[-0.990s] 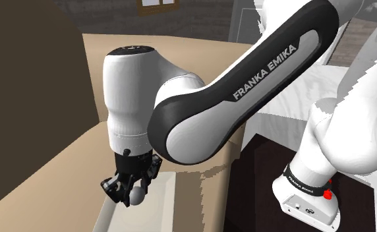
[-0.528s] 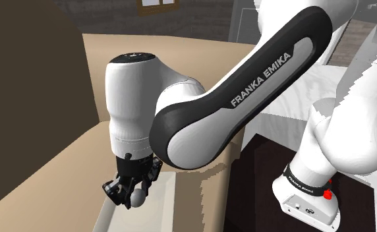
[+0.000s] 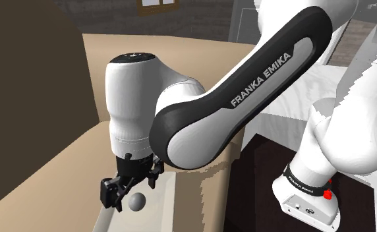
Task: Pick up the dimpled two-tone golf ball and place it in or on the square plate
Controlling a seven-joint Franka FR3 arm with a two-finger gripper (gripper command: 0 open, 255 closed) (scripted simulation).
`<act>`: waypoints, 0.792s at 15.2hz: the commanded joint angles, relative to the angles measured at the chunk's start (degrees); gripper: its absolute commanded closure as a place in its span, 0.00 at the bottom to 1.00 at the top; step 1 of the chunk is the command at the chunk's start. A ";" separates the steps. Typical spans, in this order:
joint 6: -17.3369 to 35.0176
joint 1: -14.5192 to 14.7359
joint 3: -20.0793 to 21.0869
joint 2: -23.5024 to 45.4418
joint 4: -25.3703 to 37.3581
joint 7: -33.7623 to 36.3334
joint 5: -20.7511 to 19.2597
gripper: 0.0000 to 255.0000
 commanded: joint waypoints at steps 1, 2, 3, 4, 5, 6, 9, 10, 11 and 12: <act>-1.91 -0.18 -0.12 -1.57 0.46 -0.65 0.89 0.00; -3.84 -0.34 -0.30 -3.06 1.00 -1.22 1.68 0.00; -5.77 -0.48 -0.52 -4.47 1.61 -1.73 2.36 0.00; -7.31 -0.57 -0.74 -5.53 2.15 -2.09 2.83 0.00; -7.31 -0.54 -0.77 -5.52 2.15 -2.09 2.83 0.00; -7.31 -0.53 -0.78 -5.52 2.15 -2.09 2.82 0.00; -7.31 -0.52 -0.78 -5.52 2.15 -2.09 2.82 0.00; -7.31 -0.52 -0.78 -5.52 2.15 -2.09 2.82 0.00; -7.31 -0.52 -0.78 -5.52 2.15 -2.09 2.82 0.00; -7.31 -0.52 -0.78 -5.52 2.15 -2.09 2.82 0.00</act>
